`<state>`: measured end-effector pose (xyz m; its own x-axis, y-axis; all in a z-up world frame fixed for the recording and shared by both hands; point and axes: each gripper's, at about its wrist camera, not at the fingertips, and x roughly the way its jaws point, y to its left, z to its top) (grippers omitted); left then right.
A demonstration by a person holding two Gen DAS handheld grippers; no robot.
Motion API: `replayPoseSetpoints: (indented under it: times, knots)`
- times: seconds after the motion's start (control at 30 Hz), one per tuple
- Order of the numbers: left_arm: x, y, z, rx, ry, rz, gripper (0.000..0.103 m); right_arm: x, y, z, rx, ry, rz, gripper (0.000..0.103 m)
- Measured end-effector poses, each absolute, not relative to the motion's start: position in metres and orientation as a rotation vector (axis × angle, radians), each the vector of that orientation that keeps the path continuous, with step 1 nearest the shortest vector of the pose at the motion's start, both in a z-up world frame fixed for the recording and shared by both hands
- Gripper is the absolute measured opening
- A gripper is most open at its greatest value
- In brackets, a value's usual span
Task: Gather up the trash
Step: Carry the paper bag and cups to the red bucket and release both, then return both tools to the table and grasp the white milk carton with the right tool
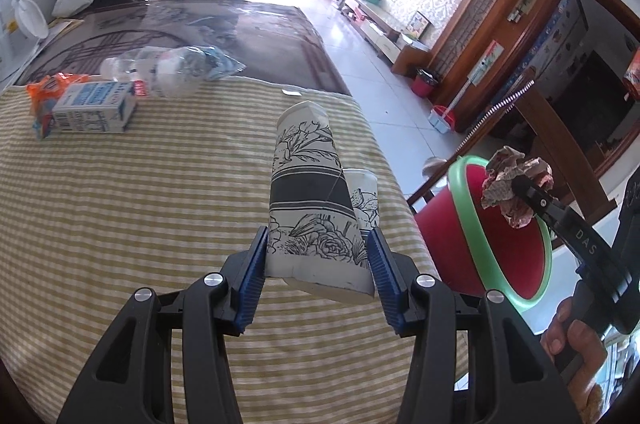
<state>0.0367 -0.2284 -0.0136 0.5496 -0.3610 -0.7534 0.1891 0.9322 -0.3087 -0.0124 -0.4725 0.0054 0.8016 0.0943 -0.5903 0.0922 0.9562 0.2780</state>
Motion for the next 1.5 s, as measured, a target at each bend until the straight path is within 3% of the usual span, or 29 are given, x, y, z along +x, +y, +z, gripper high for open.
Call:
replayPoseSetpoints:
  times: [0.3,0.4,0.53,0.9,1.0,1.27,1.5]
  knots:
    - [0.035,-0.266,-0.013,-0.187,0.947,-0.42,0.046,-0.014,-0.525,-0.016,0.456,0.722,-0.175,0.043]
    - [0.035,-0.286,-0.007,-0.187,0.941,-0.493,0.046,-0.02,-0.532,-0.014,0.469,0.695,-0.254,0.082]
    - [0.038,-0.326,0.003,-0.19,0.938,-0.63,0.046,-0.038,-0.546,0.004,0.485,0.556,-0.393,0.098]
    - [0.049,-0.433,0.001,-0.094,0.968,-0.818,0.048,-0.093,-0.586,0.017,0.664,0.264,-0.669,0.098]
    - [0.056,-0.436,-0.007,-0.147,1.008,-0.816,0.062,-0.087,-0.588,0.015,0.654,0.291,-0.67,0.098]
    - [0.055,-0.367,-0.013,-0.193,0.976,-0.711,0.062,-0.067,-0.565,0.023,0.573,0.336,-0.627,0.098]
    - [0.048,-0.268,0.009,-0.427,1.061,-0.592,0.062,-0.047,-0.535,0.032,0.545,0.345,-0.567,0.098]
